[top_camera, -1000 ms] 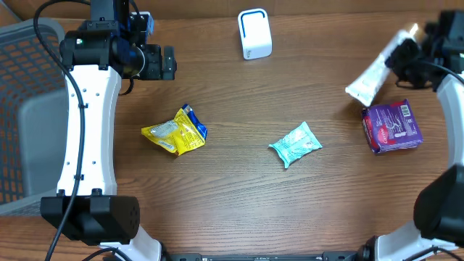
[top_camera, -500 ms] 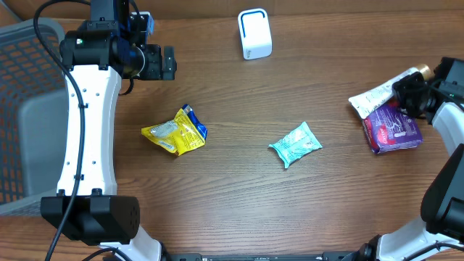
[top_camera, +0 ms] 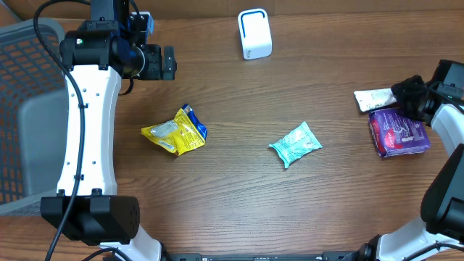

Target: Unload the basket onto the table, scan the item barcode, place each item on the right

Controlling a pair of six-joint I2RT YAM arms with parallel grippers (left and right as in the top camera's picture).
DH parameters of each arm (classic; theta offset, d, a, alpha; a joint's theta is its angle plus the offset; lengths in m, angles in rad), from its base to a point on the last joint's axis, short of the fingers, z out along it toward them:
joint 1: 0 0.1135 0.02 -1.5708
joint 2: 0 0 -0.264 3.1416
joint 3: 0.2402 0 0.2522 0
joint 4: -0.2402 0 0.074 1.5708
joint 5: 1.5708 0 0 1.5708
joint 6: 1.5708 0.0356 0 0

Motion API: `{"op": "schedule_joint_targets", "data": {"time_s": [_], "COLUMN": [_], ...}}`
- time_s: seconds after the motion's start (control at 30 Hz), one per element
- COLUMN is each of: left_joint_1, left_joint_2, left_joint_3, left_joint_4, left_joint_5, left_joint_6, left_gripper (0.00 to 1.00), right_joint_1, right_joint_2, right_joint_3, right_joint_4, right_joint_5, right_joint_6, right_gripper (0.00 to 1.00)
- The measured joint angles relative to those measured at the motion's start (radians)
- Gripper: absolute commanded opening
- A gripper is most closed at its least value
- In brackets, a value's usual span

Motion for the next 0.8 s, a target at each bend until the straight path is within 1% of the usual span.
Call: {"op": "schedule_joint_targets", "data": {"time_s": [0.07,0.17,0.33,0.43,0.5,0.6,0.73,0.8], "left_joint_1": [0.000,0.000,0.000,0.000,0.000,0.000,0.000,0.000], "left_joint_2": [0.000,0.000,0.000,0.000,0.000,0.000,0.000,0.000], "left_joint_3": [0.000,0.000,0.000,0.000,0.000,0.000,0.000,0.000], "left_joint_4": [0.000,0.000,0.000,0.000,0.000,0.000,0.000,0.000], "left_joint_5": [0.000,0.000,0.000,0.000,0.000,0.000,0.000,0.000], "left_joint_6": [0.000,0.000,0.000,0.000,0.000,0.000,0.000,0.000], "left_gripper": [0.99,1.00,1.00,1.00,1.00,1.00,1.00,1.00], "right_joint_1": [0.000,0.000,0.008,0.044,0.094,0.219,0.373,0.422], "right_joint_2": [-0.007,-0.045,-0.181,-0.274,-0.306,-0.304,-0.258,-0.232], "right_joint_3": [0.000,0.008,0.066,0.099,0.106,0.102,0.069,0.050], "right_joint_4": [-0.041,-0.114,-0.280,-0.400,-0.478,-0.558,-0.578,-0.579], "right_joint_5": [-0.011,-0.038,-0.117,-0.200,-0.240,-0.252,-0.222,-0.205], "right_joint_6": [-0.018,-0.057,-0.124,-0.148,-0.164,-0.181,-0.180,-0.170], "right_gripper": [0.45,0.53,0.53,0.53,0.53,0.54,0.54,0.54]}}
